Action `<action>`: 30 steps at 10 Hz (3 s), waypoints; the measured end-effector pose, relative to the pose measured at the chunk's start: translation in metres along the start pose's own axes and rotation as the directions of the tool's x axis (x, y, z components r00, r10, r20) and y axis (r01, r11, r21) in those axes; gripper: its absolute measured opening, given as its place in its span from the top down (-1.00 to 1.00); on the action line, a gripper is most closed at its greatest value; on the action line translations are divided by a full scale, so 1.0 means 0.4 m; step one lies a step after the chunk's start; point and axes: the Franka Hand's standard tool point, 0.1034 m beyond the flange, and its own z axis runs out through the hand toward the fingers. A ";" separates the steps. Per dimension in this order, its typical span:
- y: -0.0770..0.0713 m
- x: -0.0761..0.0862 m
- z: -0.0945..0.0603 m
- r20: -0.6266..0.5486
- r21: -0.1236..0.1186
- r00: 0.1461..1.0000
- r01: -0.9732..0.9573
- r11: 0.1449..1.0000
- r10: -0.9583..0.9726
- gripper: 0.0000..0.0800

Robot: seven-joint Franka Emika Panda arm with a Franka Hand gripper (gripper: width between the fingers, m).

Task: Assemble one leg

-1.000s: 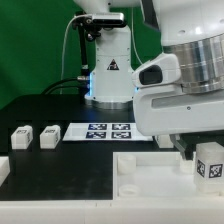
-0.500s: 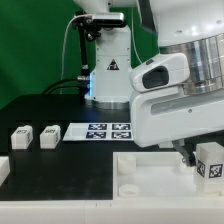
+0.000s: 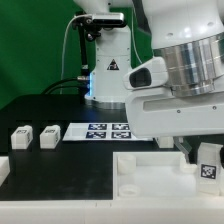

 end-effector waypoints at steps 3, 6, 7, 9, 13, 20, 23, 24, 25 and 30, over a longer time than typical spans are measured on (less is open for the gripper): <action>0.019 0.002 0.002 0.045 0.037 0.864 -0.502 0.864 0.501 0.21; 0.020 -0.006 0.004 0.101 0.028 0.623 -0.781 0.624 0.776 0.21; 0.020 -0.009 0.005 0.101 0.028 0.648 -0.761 0.649 0.755 0.21; 0.019 -0.013 0.006 0.098 0.029 0.697 -0.716 0.698 0.711 -0.19; 0.012 -0.029 0.005 0.080 0.030 0.948 -0.310 0.950 0.307 -0.60; 0.007 -0.032 0.010 0.023 0.008 0.936 0.351 0.936 -0.351 -0.40; 0.004 -0.035 0.011 0.028 0.010 0.997 0.074 0.997 -0.074 0.21; 0.003 -0.035 0.011 0.029 0.009 0.999 0.029 1.000 -0.029 0.21; 0.002 -0.032 0.009 0.035 0.018 0.989 -0.144 0.989 0.143 0.21; 0.009 -0.023 0.012 0.105 0.068 0.699 -0.714 0.697 0.707 0.21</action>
Offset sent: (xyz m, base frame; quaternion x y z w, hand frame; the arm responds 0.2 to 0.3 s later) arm 0.0026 0.0035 -0.0111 0.0241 -0.0388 0.4420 0.8958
